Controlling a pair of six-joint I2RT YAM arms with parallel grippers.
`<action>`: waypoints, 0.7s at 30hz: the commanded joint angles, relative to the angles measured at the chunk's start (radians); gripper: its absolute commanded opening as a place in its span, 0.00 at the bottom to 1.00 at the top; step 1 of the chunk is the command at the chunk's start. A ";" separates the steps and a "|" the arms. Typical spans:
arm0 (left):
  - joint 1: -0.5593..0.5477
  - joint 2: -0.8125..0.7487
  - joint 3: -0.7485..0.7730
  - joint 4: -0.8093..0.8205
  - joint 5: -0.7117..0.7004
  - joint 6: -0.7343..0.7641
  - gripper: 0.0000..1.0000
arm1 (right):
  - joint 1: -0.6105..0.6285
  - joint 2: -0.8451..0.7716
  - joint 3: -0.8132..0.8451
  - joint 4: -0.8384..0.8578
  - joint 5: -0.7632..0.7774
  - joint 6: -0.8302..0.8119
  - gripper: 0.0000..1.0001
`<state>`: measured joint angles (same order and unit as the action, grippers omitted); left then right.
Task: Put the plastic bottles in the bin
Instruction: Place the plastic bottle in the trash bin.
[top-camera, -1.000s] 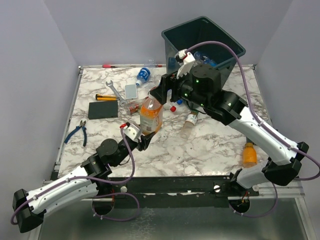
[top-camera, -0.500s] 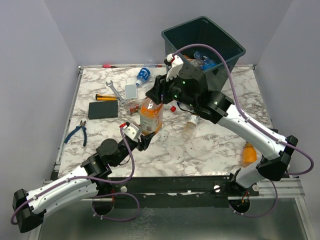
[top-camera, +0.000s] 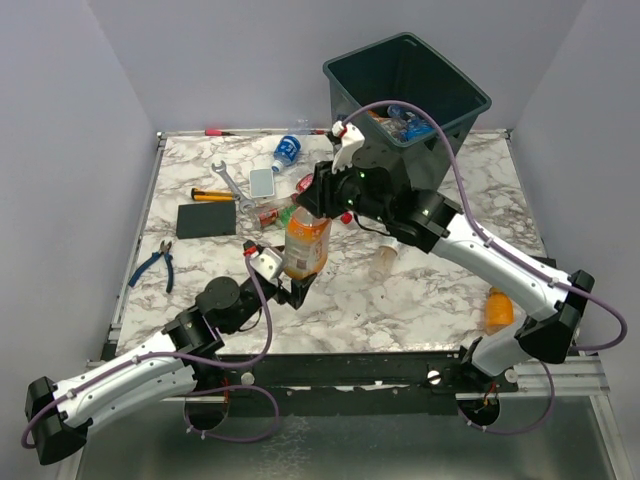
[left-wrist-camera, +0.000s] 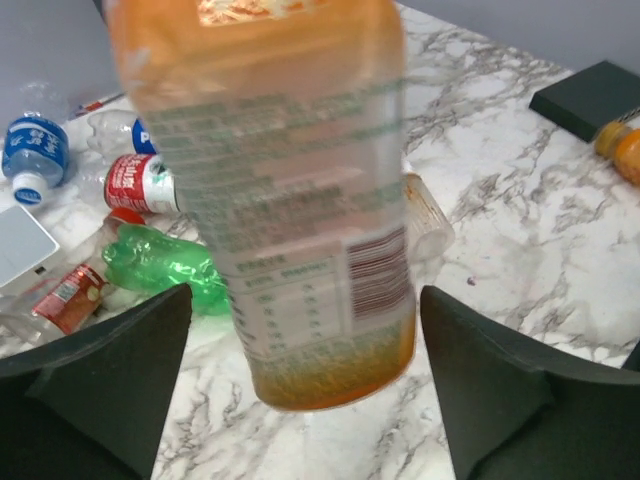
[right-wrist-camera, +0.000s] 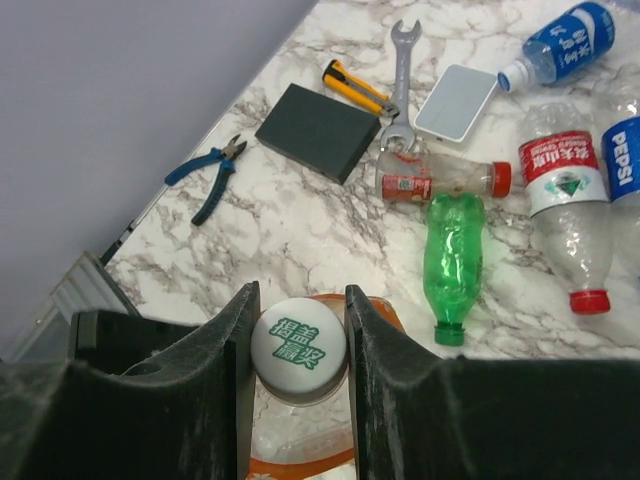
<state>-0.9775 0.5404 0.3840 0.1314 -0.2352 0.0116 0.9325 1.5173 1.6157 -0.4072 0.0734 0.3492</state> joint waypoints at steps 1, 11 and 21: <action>-0.003 -0.019 0.023 0.006 -0.059 0.003 0.99 | 0.006 -0.094 -0.056 0.043 0.025 0.062 0.00; -0.006 -0.136 -0.036 0.042 -0.309 0.063 0.99 | 0.006 -0.014 0.404 -0.182 0.093 -0.017 0.00; -0.006 -0.110 -0.053 0.082 -0.346 0.119 0.99 | -0.102 0.107 0.835 -0.221 0.299 -0.133 0.00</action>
<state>-0.9821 0.4206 0.3229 0.1932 -0.5407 0.0975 0.9142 1.5406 2.2906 -0.5671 0.2672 0.2886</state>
